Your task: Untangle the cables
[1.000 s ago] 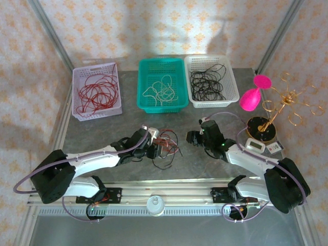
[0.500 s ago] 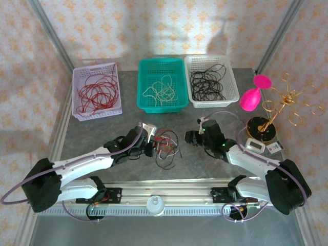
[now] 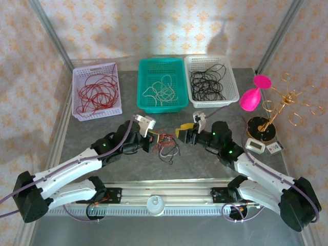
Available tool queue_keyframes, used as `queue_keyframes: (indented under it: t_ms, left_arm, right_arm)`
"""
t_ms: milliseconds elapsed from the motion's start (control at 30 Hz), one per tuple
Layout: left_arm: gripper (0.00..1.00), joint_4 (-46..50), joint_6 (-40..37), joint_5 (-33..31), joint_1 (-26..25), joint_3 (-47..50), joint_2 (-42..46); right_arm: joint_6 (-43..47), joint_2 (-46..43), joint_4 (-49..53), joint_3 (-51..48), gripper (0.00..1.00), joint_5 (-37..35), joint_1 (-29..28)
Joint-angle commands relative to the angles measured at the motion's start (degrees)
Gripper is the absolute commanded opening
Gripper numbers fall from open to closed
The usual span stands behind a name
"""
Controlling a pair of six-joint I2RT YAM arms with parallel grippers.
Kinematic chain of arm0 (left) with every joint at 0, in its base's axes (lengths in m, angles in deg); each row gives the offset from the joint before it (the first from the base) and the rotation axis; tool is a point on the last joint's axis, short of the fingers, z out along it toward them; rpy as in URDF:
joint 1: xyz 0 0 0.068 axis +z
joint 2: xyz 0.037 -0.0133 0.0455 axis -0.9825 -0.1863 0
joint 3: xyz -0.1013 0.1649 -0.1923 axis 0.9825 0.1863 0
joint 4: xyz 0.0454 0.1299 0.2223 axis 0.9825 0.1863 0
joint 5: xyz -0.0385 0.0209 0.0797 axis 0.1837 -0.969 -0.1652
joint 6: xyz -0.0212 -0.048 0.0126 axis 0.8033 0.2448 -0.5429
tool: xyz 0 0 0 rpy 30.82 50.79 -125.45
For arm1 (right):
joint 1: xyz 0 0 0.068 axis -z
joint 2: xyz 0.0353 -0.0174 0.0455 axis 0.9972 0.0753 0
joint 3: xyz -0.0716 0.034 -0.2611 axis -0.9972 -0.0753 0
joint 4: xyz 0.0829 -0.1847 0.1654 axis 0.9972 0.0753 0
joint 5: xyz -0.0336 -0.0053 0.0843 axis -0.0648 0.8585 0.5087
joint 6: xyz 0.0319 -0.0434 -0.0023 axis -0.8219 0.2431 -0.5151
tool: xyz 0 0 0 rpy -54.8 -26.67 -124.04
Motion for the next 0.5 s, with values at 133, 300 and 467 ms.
queue_keyframes:
  t_ms: [133, 300, 467]
  left_arm:
    - [0.0, 6.0, -4.4, 0.9, -0.5, -8.2, 1.8]
    - [0.0, 6.5, -4.7, 2.3, -0.5, -9.0, 1.7]
    - [0.0, 5.5, -4.5, 3.6, -0.4, -9.3, 2.2]
  right_arm:
    - [5.4, 5.9, -6.6, 4.9, 0.5, -1.8, -3.2]
    - [6.1, 10.4, -9.2, 8.4, 0.51, -4.5, -6.9]
    - [5.2, 14.6, -10.4, 10.9, 0.51, -9.5, -8.6]
